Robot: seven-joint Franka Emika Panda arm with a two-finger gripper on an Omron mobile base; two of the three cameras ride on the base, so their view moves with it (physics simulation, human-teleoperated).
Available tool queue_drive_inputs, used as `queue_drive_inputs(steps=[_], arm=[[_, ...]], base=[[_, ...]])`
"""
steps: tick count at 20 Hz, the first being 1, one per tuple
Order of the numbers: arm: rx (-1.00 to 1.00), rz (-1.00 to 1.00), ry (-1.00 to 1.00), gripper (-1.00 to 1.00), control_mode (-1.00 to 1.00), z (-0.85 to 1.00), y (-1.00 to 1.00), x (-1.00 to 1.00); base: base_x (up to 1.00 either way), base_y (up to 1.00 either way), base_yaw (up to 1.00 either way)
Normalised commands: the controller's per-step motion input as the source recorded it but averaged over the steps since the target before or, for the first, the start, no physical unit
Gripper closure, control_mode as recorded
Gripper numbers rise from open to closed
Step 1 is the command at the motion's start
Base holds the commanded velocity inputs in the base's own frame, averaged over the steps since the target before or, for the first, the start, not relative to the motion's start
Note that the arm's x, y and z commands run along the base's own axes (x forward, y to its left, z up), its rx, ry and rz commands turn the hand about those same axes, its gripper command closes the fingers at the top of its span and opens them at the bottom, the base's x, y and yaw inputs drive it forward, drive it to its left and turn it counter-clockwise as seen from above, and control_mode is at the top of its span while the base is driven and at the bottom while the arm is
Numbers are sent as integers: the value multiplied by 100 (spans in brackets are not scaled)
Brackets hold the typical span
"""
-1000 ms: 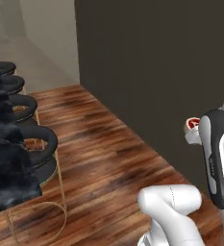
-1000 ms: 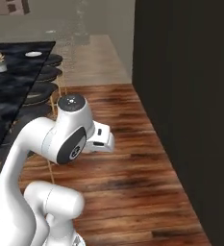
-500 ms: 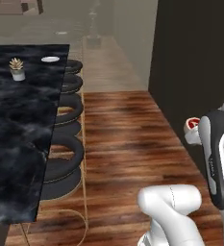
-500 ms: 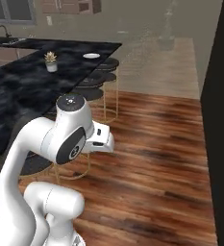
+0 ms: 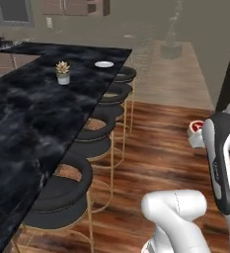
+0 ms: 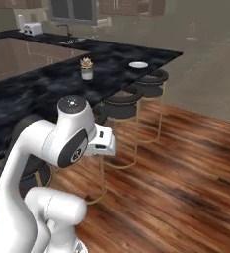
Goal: Take the steak from the fridge and place it on the digital scale on the counter by the fridge. Wait a few seconds for a reading, then move it to the plate on the dining counter.
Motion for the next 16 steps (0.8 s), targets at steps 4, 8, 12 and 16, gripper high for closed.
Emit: queue_drive_inputs(steps=[4,8,12,16], arm=[[0,0,0,100,100,0,0,0],[0,0,0,100,100,0,0,0],[0,0,0,100,100,0,0,0],[0,0,0,100,100,0,0,0]], base=[[100,-100,38],[100,-100,39],[100,-100,43],[100,-100,43]])
